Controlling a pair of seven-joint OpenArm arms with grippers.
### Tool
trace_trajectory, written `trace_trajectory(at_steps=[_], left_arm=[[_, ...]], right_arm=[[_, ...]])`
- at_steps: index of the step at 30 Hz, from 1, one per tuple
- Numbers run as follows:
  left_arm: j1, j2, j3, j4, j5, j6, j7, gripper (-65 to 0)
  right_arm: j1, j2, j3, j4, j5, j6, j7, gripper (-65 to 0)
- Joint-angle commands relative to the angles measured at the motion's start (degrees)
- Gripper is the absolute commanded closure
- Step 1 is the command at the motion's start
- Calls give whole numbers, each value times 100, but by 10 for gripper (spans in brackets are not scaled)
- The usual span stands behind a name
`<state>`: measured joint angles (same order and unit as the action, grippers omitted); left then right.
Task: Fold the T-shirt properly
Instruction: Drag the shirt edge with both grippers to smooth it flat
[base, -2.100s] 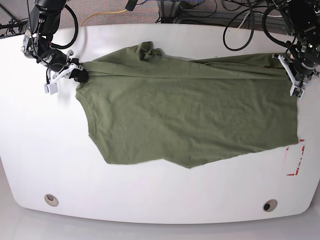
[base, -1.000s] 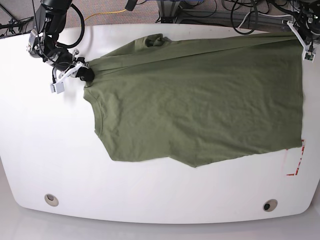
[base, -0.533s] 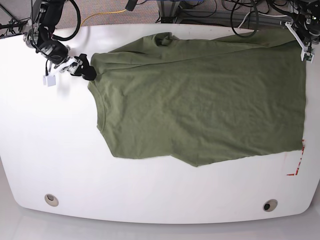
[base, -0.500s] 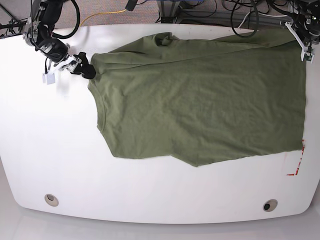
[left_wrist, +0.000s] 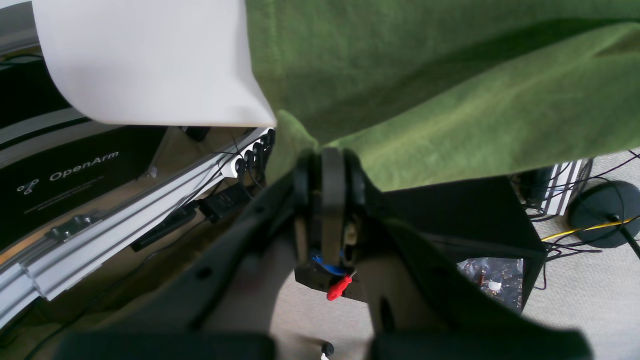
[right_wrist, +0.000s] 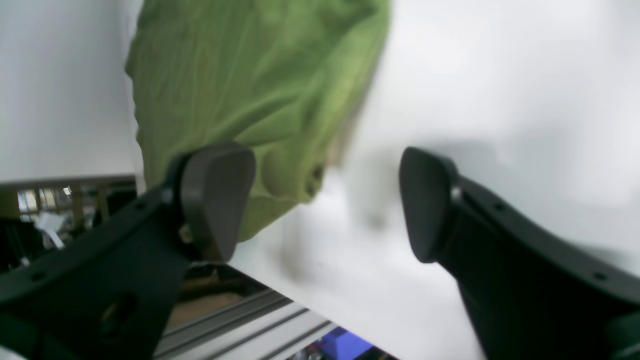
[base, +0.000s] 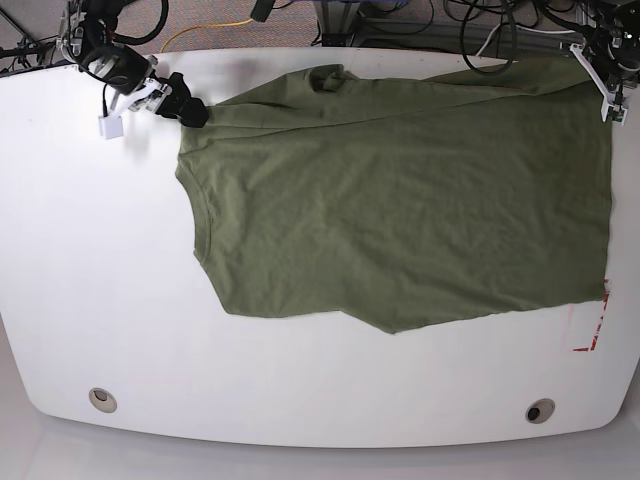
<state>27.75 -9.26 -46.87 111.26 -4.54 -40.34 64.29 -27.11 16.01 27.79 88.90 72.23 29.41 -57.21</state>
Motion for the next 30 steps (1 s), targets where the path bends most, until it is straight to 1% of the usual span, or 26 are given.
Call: trace_trajectory(at_steps=[1,6,7,9,11,12,13,14,18,23,30], left_arm=[[8,-90,-20,104,10,34,-34,0],[16,-90,147,104,10,34,-34,0],[16,-90,155,104,10,34,-34,0],[8,-90,164,104,10,34,-34,0],[8,-90,164,104,10,34,-34,0],[8,-90,164,104,10,34,-34,0],[8,-90,164,104,10,34,-34,0],[8,-90,164,96,10,34,-34,0],[8,-81,173,96,10,34,-34,0],[8,-99,173,104,-26,34,-34,0],[-1,-81,173,272,-43,34,-42,0]], right_arm=[[-1,56,-49,231,61,26,11,-458],[131,56,-260,239,43,17,11,-457],[149,56,-304,248,-45,9,11,-445],[201,56,-366,292,-229,-27,11,-400],[228,47,-410,433,-396,-211,11,-281],[228,47,-427,477,-396,-246,11,-231],[219,47,-436,512,-396,-273,11,-198],[210,47,-436,556,-396,-273,11,-149],[210,47,-436,723,-396,-290,2,-8],[-71,56,-410,1162,-405,-299,-6,0],[-897,65,-384,1998,-405,-299,2,0]])
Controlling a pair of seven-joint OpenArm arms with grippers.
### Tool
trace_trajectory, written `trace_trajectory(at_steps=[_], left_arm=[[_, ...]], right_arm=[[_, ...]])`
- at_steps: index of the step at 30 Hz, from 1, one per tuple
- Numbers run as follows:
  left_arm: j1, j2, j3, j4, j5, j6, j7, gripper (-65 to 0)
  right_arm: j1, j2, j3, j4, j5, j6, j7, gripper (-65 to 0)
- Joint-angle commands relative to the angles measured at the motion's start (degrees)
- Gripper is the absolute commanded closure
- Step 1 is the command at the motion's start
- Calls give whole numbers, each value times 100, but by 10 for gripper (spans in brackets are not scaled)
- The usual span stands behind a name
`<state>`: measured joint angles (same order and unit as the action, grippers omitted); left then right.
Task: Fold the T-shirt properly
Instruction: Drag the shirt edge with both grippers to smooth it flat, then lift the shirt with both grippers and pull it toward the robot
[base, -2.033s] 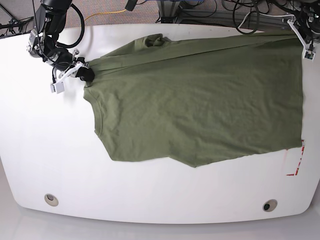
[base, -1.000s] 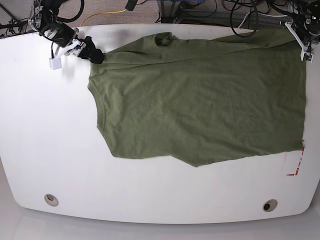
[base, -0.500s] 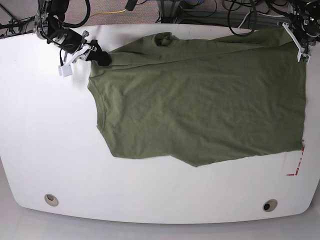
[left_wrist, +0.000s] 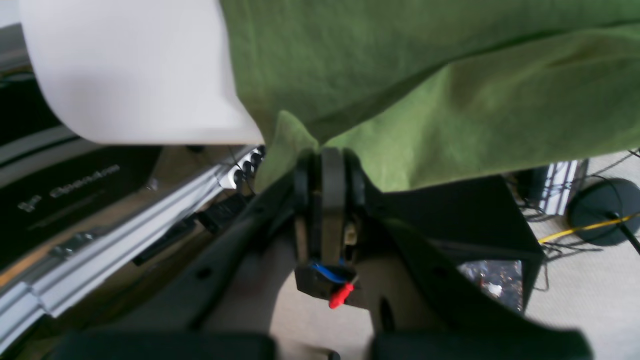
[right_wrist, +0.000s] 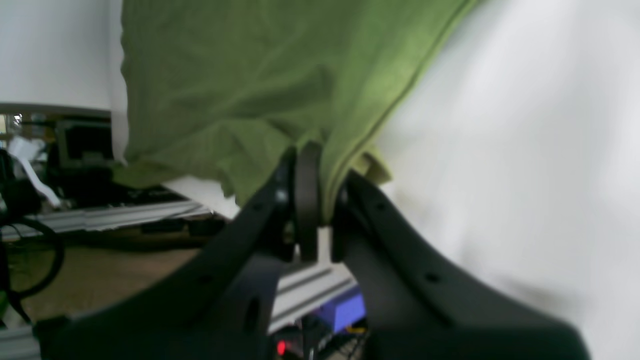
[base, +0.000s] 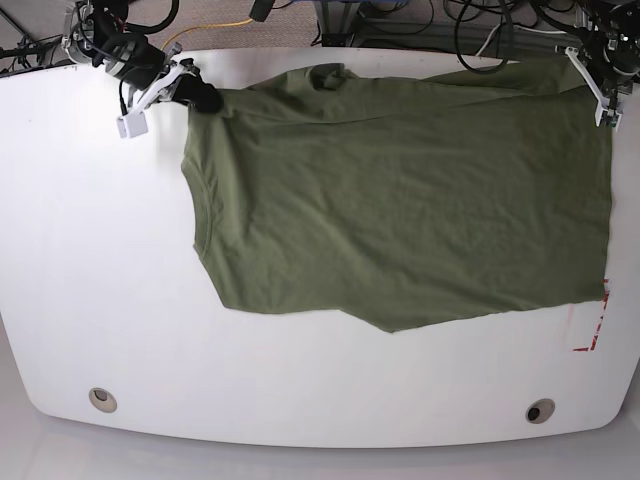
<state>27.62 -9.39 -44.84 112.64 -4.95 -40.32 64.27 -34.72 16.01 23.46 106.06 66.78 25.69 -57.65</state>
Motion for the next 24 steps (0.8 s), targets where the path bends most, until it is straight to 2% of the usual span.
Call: trace_trajectory(at_steps=[1,4,9,14,17,24], left_arm=[[3,-68,-30,143,-10,32,-40,0],[-243,-50,-22,151,-10,32,-40,0],[-814,-41,-57,151,16,32,-40,0],[-1650,-77,-39,151,42,32,-23,0],[-2089,-77,-13,151,51,32,-23,0],[-3109,-85,567,143,51,32,-5,0]], right_arm=[[-269,65,49,387,139,81,64,0],[-506,56,295,669,148,99,72,0],[-374,56,612,713,148,99,64,0],[145,118,832,704,122,81,37,0],[487,329,832,686,113,81,-24,0],[1604,461,788,62,25,81,-42,0]])
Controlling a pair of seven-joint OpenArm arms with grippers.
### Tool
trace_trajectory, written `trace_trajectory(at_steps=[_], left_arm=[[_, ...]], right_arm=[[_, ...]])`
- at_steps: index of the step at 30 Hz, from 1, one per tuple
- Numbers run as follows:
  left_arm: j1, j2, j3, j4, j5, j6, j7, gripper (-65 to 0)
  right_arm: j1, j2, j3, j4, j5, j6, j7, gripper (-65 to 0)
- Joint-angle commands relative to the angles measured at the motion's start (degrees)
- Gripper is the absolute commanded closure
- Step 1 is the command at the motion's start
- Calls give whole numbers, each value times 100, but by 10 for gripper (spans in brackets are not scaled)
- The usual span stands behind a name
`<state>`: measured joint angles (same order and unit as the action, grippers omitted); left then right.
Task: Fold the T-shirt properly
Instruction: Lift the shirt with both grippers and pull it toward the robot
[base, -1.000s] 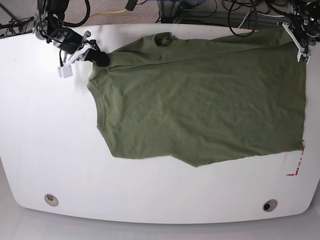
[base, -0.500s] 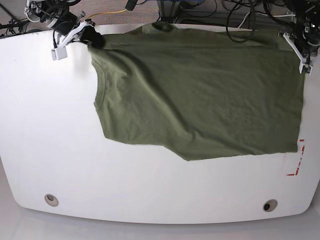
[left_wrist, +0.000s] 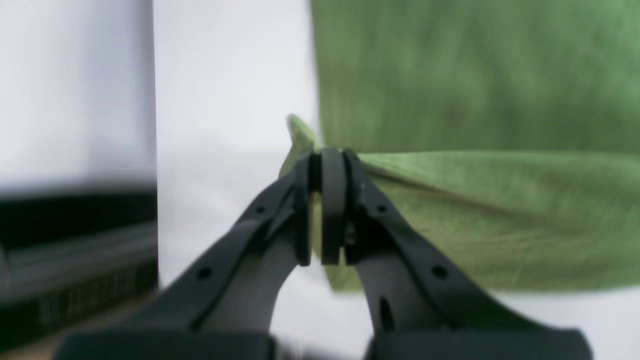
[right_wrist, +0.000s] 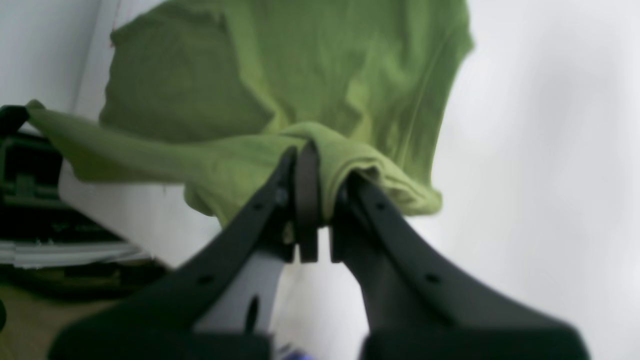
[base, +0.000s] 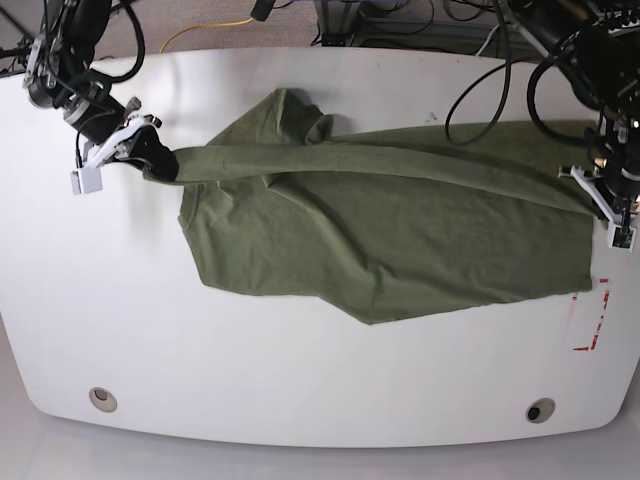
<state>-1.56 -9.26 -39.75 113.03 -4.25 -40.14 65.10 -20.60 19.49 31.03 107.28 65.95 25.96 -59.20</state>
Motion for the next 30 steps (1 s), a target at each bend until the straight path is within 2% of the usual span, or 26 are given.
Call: trace_trajectory(at_steps=[1,6,12,16,20,23,26,30], left_arm=[[-349,-81,129,103,-19,14,-88,0],[-1105,-63,700,103,-19,14,-79,0],[-2072,-81,1394,59,-19,36,-79,0],[-2547,-63,1843,68,-19,405,-79,0],[-3215,-55,1904,59,-19,634,-79,0],[-3681,-55,1913,59,-10,651,26,0],[-4305,-90,1913,59,-10,651,264,0],[-5088,-134,1913,-11,-10,651,307,0]], right_arm=[[376,183,31,-166,108,64,113,0],[1335,500,5,-878,108,81,113,0],[2618,887,-452,-1836,20,81,113,0],[3374,1071,-725,-2109,-235,81,113,0],[4201,1291,-1155,-2416,-420,81,113,0],[4728,1467,-1437,-2680,-428,81,113,0],[5264,1748,-1736,-2838,-402,81,113,0],[6117,2117,-2201,-2891,-402,81,113,0]])
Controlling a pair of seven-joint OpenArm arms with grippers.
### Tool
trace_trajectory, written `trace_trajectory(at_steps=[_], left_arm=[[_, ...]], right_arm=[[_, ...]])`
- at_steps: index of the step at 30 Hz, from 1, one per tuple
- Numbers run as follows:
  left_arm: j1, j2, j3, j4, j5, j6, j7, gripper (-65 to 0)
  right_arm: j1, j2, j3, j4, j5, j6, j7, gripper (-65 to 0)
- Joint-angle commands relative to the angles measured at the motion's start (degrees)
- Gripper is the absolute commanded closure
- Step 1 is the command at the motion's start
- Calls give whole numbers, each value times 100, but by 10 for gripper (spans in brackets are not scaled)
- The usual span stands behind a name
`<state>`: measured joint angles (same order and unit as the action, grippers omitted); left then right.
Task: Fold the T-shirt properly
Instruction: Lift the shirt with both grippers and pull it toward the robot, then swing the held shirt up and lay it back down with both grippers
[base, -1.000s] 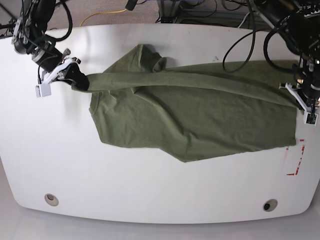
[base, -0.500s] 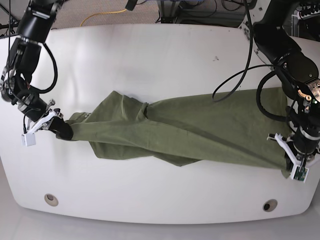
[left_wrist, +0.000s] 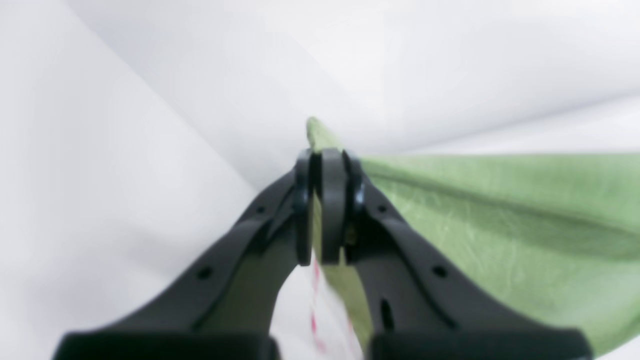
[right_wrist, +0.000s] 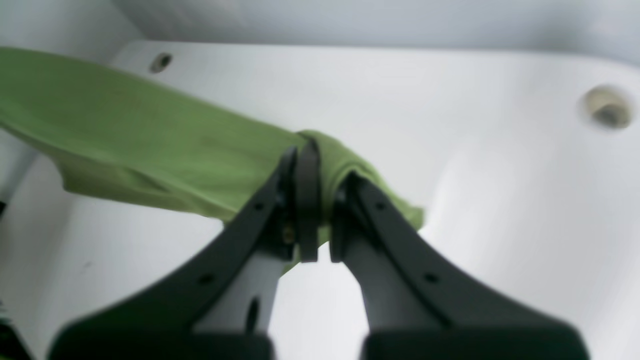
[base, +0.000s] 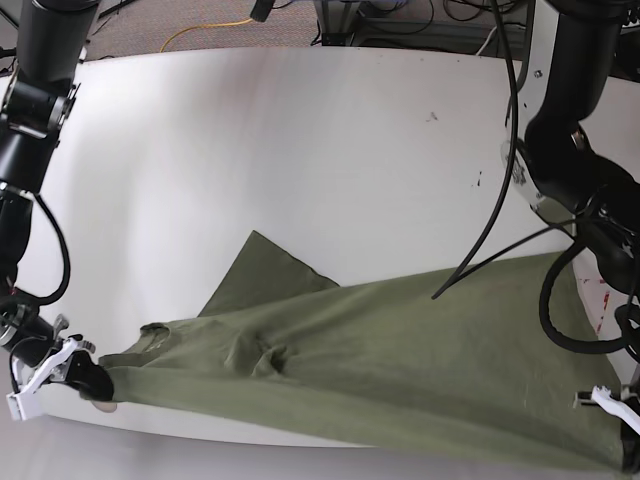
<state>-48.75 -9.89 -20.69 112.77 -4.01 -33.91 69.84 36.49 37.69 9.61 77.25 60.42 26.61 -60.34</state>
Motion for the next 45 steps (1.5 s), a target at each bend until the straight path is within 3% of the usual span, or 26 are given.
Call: trace_trajectory(at_steps=[1,7,14,30,37,45], left_arm=[[-589,-105,51,-64,-34,28,-167,0],[-1265,-141,438,-161,-43,28,-158,0],[-1248,-123,429,-169,-69,20,-17,0],[-984,-114,429,-205,-60,20,-17,0],[-1037,-105,429,-398,-60,28,-35,0],[-2320,-158,420,-1198,-87,20,-44,0]], right_arm=[[689,393,-191,112,160,25,227,0],[1621,824,-666,130,221,33,130,0],[1322,1062,-649,130,670,33,95,0],[1489,991,-736,68,485,33,104,0],[2413,701,-1194,-468,90,33,95,0],[3831,666,-2143,-688,90,33,95,0]])
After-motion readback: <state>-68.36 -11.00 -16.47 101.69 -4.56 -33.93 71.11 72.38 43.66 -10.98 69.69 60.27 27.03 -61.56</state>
